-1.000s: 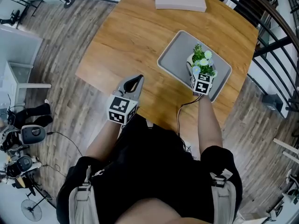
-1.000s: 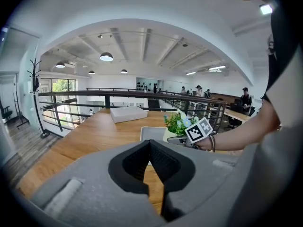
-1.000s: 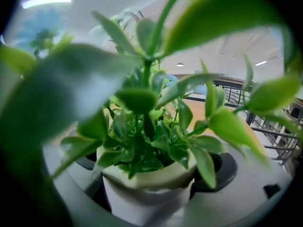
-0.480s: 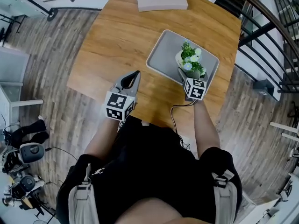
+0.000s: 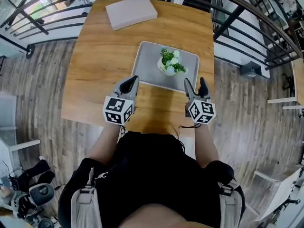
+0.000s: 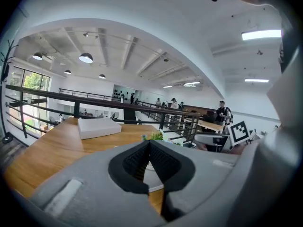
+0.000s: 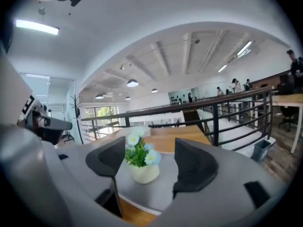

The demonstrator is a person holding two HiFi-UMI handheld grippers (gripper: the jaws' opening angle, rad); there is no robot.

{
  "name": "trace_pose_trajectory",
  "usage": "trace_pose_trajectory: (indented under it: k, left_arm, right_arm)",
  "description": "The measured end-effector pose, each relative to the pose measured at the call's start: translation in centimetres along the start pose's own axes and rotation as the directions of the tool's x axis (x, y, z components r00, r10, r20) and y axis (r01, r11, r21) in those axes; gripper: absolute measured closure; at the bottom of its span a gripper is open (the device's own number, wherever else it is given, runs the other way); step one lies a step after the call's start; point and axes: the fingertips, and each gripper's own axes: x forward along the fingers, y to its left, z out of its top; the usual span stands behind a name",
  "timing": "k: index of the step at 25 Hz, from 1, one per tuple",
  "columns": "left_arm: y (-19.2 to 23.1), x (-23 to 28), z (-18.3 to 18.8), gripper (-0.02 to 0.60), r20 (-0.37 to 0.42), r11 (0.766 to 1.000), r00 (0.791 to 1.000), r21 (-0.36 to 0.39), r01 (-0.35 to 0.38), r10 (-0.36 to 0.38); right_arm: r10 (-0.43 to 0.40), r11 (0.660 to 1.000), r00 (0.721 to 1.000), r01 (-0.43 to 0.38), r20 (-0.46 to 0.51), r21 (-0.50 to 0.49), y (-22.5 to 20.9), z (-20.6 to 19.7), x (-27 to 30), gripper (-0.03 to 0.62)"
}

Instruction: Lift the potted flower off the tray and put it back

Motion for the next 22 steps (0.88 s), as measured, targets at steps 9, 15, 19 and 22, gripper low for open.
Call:
trace_pose_trajectory:
  k: [9,15,19,22]
  left_arm:
    - [-4.0,1.3,3.5,0.566,0.045,0.985,0.989,0.106,0.134,-0.139]
    - [-4.8,1.1,3.7,0.566,0.045,0.979,0.985,0.126,0.162,-0.168]
    - [-4.8,0.8,4.0,0.566,0.053,0.98,0.986,0.128,0.152,-0.16]
    - [-4.6,0.5,4.0,0.566,0.058,0.983,0.987,0.121,0.142,-0.15]
  right_arm:
    - [-0.271,0.955,0.947,0.287,0.17,-0.077,-1.2,9.0,-6.4,0.599]
    - [-0.24,0.966,0.957,0.252,0.16,-0.059,0.9,8.5,-6.1,0.6]
    - [-0.187,0.976,0.969,0.202,0.16,-0.081,2.6,8.5,-5.6,0.6]
    - [-0.159,0.98,0.974,0.175,0.16,-0.097,3.4,8.7,-5.2,0.6]
